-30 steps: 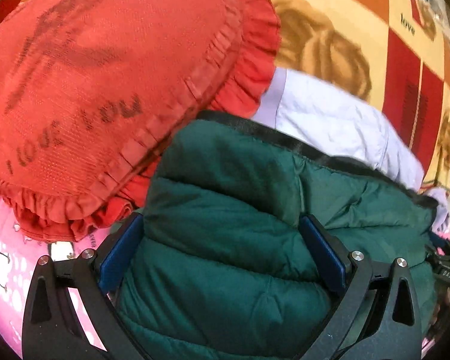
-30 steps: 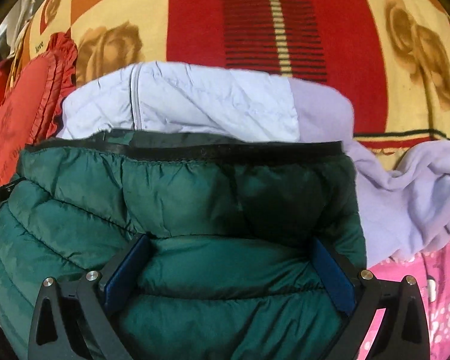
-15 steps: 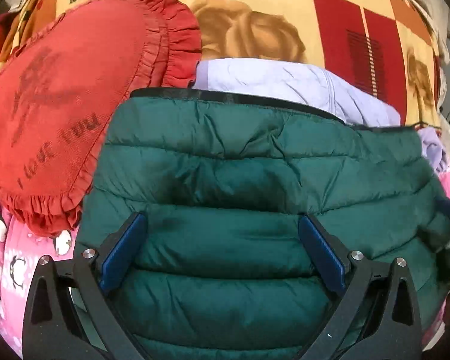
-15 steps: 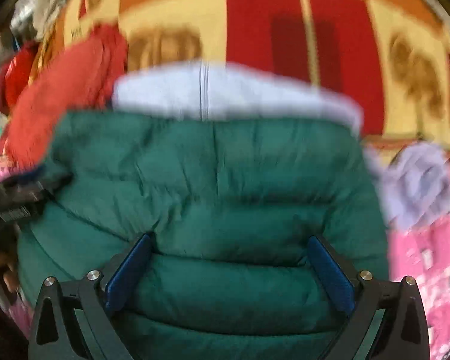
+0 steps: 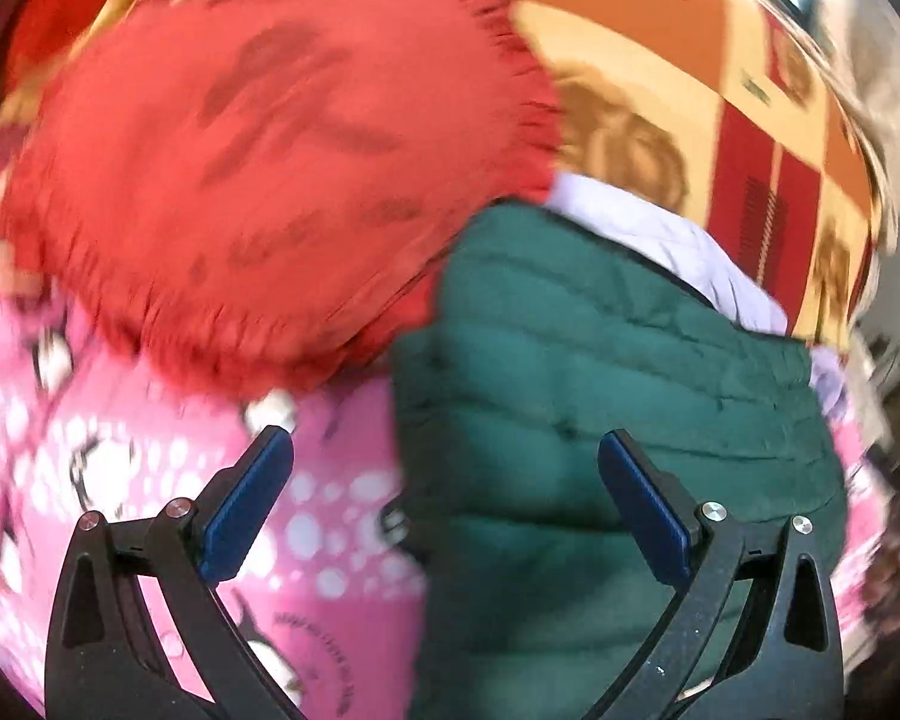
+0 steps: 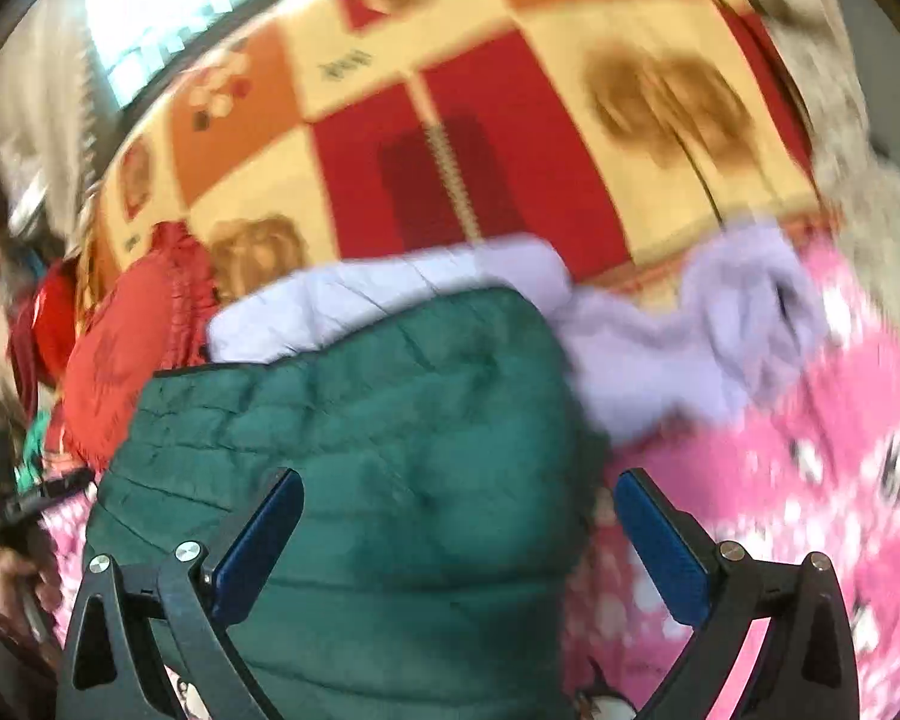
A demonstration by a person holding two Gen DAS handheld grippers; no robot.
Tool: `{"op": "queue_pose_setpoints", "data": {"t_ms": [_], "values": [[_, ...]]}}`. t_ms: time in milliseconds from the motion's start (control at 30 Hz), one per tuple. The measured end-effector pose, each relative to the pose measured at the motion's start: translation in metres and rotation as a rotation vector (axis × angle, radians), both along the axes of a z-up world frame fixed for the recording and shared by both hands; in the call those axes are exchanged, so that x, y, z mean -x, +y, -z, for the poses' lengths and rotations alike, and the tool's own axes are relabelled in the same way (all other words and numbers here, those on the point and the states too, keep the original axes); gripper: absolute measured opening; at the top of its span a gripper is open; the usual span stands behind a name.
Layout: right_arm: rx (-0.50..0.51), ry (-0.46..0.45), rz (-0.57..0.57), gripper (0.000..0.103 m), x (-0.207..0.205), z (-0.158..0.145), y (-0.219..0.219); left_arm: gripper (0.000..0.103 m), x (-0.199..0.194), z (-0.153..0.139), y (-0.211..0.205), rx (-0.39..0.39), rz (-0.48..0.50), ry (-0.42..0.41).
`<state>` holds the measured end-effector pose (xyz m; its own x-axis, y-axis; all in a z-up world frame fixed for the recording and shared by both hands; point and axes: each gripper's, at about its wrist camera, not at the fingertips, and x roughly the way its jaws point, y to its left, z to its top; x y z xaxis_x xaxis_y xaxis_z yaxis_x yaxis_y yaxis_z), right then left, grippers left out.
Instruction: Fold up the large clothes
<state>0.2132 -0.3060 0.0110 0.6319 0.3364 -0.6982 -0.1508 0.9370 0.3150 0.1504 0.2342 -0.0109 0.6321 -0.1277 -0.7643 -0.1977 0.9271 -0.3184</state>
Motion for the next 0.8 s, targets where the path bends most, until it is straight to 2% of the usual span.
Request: {"op": "queue_pose_setpoints", "data": {"t_ms": [67, 167, 267, 367, 400, 467, 533, 600, 700, 800], "values": [[-0.002, 0.047, 0.014, 0.103, -0.004, 0.012, -0.008, 0.102, 0.003, 0.009, 0.007, 0.041, 0.011, 0.016], [0.025, 0.099, -0.021, 0.103, -0.008, 0.026, 0.000, 0.102, 0.002, 0.017, 0.004, 0.041, 0.041, 0.035], [0.061, 0.060, -0.025, 0.103, -0.010, 0.022, 0.006, 0.102, -0.007, 0.027, -0.007, -0.013, 0.072, 0.049], [0.059, 0.072, -0.063, 0.103, -0.015, 0.026, 0.012, 0.103, -0.017, 0.034, -0.003, 0.011, 0.082, 0.024], [0.076, 0.083, -0.072, 0.103, -0.017, 0.030, 0.014, 0.103, -0.020, 0.036, -0.001, 0.020, 0.086, 0.022], [0.181, 0.114, -0.079, 0.103, -0.022, 0.042, 0.021, 0.103, -0.028, 0.045, 0.005, 0.058, 0.101, 0.026], [0.238, 0.112, -0.065, 0.103, -0.024, 0.046, 0.020, 0.103, -0.035, 0.056, 0.011, 0.119, 0.130, 0.047], [0.243, 0.109, -0.072, 0.103, -0.026, 0.048, 0.017, 0.103, -0.041, 0.064, 0.015, 0.177, 0.153, 0.054], [0.236, 0.115, -0.084, 0.103, -0.028, 0.050, 0.012, 0.103, -0.046, 0.064, 0.014, 0.172, 0.192, 0.036], [0.172, 0.149, -0.083, 0.103, -0.032, 0.055, 0.004, 0.103, -0.050, 0.065, 0.014, 0.185, 0.202, 0.027]]}}
